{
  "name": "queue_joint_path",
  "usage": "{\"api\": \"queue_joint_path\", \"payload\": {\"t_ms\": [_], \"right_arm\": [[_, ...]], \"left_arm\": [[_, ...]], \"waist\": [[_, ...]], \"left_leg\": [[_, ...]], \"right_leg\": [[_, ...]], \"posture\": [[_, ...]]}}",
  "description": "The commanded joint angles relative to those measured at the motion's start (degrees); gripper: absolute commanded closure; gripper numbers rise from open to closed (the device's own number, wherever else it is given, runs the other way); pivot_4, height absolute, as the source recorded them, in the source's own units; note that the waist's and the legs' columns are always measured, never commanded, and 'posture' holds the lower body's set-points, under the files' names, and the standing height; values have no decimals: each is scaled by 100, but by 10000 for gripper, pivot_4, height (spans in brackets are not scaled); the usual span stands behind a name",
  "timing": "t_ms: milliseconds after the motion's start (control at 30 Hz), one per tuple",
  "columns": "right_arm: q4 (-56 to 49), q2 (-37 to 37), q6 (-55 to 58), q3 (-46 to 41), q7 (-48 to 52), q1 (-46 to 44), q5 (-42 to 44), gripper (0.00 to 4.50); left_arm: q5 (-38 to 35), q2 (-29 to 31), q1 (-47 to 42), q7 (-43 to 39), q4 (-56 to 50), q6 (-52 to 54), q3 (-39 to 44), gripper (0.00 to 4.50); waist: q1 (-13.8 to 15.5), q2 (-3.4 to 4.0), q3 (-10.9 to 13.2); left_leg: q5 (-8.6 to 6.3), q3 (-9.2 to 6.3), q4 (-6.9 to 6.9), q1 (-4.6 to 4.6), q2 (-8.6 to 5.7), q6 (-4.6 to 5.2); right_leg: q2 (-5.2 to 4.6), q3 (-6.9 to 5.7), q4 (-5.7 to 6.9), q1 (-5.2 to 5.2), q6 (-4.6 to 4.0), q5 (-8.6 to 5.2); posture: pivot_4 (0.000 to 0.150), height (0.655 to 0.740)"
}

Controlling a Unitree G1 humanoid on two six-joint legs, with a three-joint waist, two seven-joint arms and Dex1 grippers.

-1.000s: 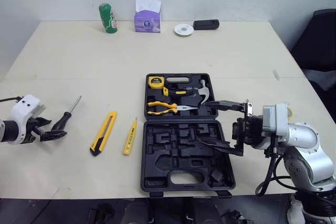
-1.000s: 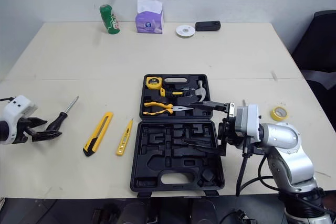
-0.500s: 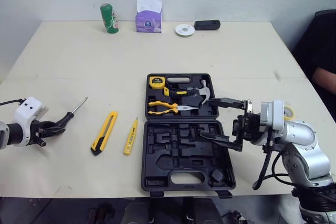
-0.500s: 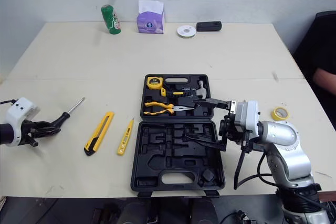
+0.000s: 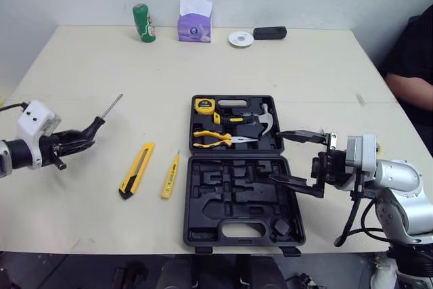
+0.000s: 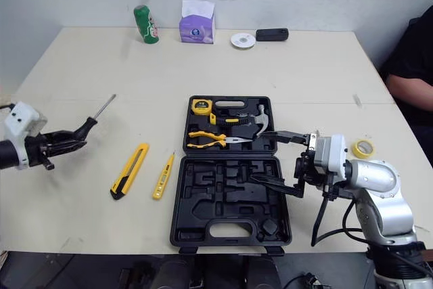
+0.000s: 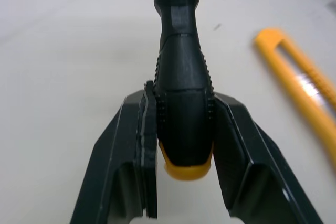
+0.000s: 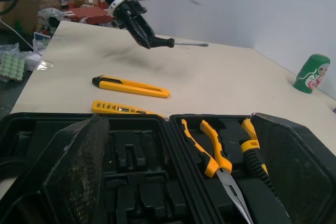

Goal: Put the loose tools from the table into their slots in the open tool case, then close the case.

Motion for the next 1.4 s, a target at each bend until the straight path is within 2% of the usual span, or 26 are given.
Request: {"api": "queue_joint_path", "payload": {"t_ms": [33,333,500,733,1033,1400], "right_arm": [[-79,-199,-29,-311,96,130,91,0],[-55,-326,-300,-576,-161,333,-226,0],[-250,-484,-105,-710,-385,493,-280,0],[-431,-718,99,-992,-634,709,-323,0],[-709,-597,101,-1206,-906,1232,-395,0],[-811,-343,-189,-1274,-1132,1791,-504,0]], "left_arm": [[-296,-12,-85,-179,-739,-65,117,34944],[-677,-212,-950,-480,-2334,557,-994,34944],[-416,-479,-1936,-858,-2344,576,-1956,34944],[-232,-1038,-2698,-1204,-2352,644,-2826,34944],[674,-1396,-3343,-1098,-2325,1271,-3995,34944],[1704,-1823,-3615,-943,-2459,1788,-5011,34944]], "waist": [[-1,0,0],[72,1,1],[101,1,2],[107,1,2],[111,2,3],[191,2,4]], "left_leg": [[0,0,0,0,0,0],[1,0,11,1,1,0],[2,-1,29,-3,6,0],[1,-1,42,-8,11,1],[3,-3,49,-11,13,4],[4,-7,55,-12,12,6]], "right_leg": [[1,0,0,0,0,0],[9,1,0,8,0,0],[34,5,4,12,1,1],[67,14,-1,14,5,3],[74,16,1,15,6,3],[73,17,1,17,6,3]], "posture": [[1500,7400],[1500,7400],[1500,7400],[1500,7400],[1500,7400],[1500,7400]]}}
